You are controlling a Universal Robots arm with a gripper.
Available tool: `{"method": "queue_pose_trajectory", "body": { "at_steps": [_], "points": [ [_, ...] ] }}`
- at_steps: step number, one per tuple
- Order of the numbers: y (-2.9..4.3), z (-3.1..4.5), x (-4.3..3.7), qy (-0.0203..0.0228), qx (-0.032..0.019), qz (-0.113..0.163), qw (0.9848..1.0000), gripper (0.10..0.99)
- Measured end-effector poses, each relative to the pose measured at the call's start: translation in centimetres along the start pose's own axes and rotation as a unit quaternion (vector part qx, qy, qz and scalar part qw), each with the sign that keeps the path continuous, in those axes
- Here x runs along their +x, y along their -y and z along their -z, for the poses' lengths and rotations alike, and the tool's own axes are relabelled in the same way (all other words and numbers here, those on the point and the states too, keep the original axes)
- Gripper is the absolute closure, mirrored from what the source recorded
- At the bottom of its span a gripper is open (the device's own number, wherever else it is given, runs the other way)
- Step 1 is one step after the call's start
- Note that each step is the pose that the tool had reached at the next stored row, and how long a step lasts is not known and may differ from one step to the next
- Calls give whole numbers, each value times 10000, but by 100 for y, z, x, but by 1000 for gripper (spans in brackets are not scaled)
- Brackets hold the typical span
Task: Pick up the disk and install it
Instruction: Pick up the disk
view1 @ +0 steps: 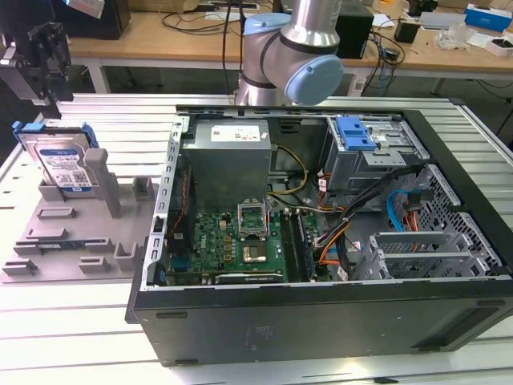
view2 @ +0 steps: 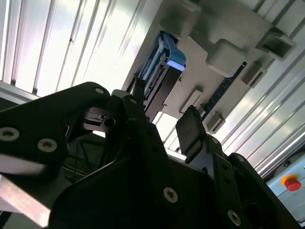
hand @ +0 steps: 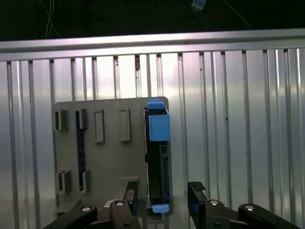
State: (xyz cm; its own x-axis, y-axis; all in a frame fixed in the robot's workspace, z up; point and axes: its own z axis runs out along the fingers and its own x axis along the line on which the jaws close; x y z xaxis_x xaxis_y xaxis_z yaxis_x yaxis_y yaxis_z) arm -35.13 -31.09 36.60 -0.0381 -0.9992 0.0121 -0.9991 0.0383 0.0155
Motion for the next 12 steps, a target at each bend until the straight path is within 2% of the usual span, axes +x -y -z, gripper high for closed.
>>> {"method": "queue_pose_trajectory", "body": {
  "at_steps": [8,12],
  "points": [
    [-103,-44,-18,-3,7,178,9998,545],
    [-193,-61,-15,-4,8,259,9997,545]
  ]
}}
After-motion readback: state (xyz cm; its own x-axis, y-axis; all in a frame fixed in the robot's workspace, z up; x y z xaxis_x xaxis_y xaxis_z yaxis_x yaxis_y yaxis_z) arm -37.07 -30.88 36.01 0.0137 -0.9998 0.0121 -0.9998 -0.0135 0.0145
